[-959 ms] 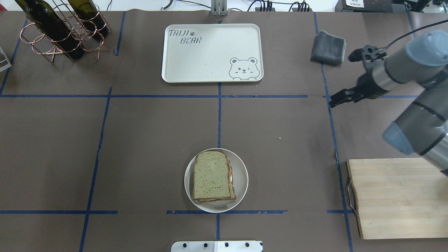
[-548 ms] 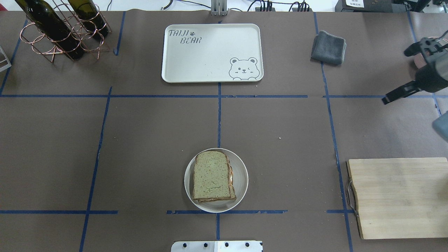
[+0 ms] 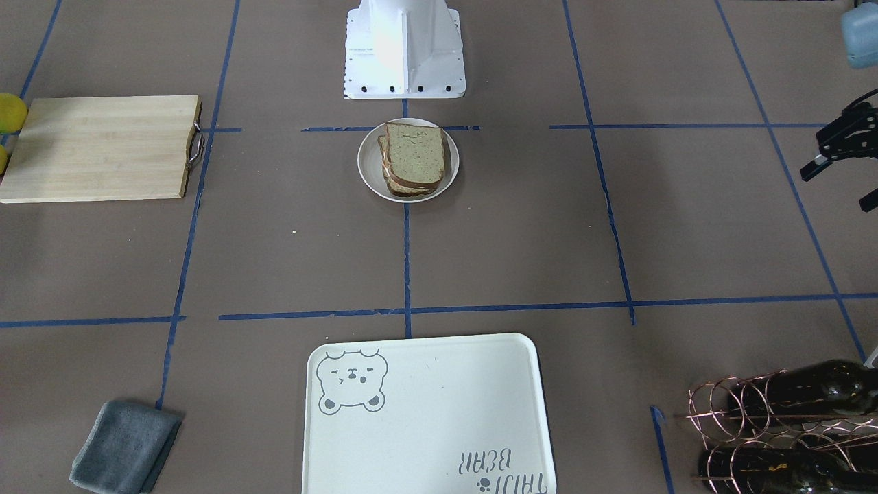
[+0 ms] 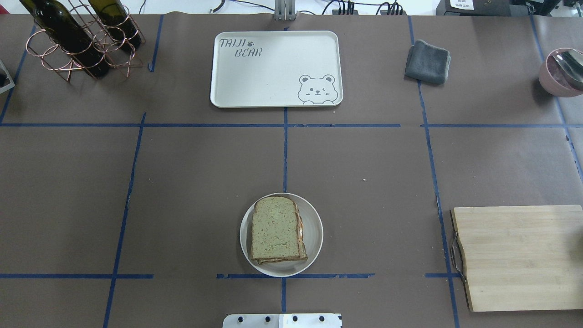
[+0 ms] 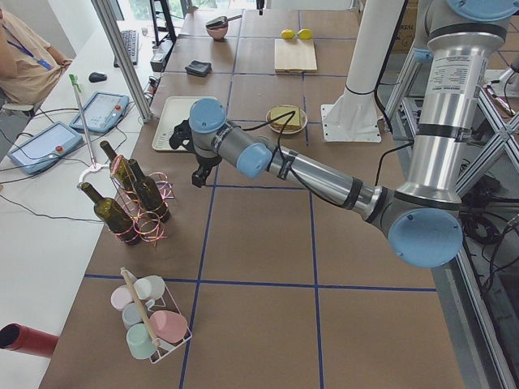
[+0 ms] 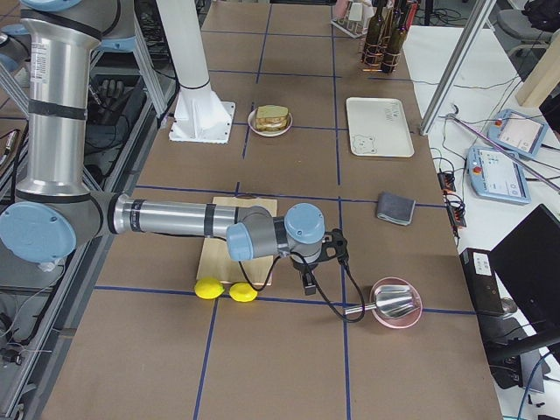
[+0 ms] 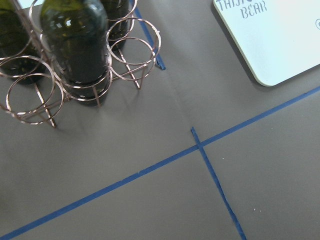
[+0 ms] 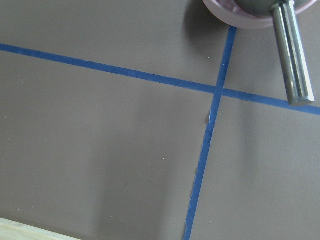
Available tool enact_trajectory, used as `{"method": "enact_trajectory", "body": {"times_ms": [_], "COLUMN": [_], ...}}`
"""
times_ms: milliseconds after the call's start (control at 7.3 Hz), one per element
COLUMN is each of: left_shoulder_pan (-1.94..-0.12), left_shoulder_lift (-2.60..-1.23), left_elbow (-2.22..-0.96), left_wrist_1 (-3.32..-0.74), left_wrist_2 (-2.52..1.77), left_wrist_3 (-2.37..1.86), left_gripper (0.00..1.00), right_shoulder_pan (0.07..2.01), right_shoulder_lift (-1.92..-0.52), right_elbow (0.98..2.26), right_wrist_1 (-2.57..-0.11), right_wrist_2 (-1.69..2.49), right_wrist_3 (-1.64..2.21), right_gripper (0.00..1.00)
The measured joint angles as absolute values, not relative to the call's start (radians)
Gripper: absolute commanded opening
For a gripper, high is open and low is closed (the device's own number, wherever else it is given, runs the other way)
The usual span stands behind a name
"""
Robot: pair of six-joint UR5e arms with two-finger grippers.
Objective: Make sandwich and place on tray
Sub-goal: 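Move the left gripper to the sandwich plate and grasp its rim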
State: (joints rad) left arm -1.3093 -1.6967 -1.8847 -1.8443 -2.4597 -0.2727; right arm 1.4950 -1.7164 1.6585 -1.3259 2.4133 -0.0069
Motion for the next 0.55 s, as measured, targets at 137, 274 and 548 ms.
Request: {"method": "enact_trajectory", "body": {"times_ms": [137, 274, 548], "left_shoulder_pan": [-1.211, -1.121, -0.935], "left_shoulder_lift": [-1.706, -1.721, -1.773], "left_elbow": [-1.931, -1.973, -2.031], "left_wrist_1": [-1.872, -1.883, -1.888], "left_wrist_2": [-2.399, -2.347, -2.224], "left_wrist_3": [-0.395, -0.518, -0.805], "left_gripper": [1.0, 1.0, 1.0], "right_shoulder_pan": [1.492, 1.485, 1.497], "right_shoulder_lift": [-1.721, -1.721, -1.712], "right_elbow": [1.66, 1.662, 1.664], "right_wrist_1": [-1.338, -1.354, -1.434], "right_wrist_2": [2.413, 2.411, 2.379], "right_wrist_3": [-0.008, -0.014, -0.105], "right_gripper": [1.0, 1.0, 1.0]}}
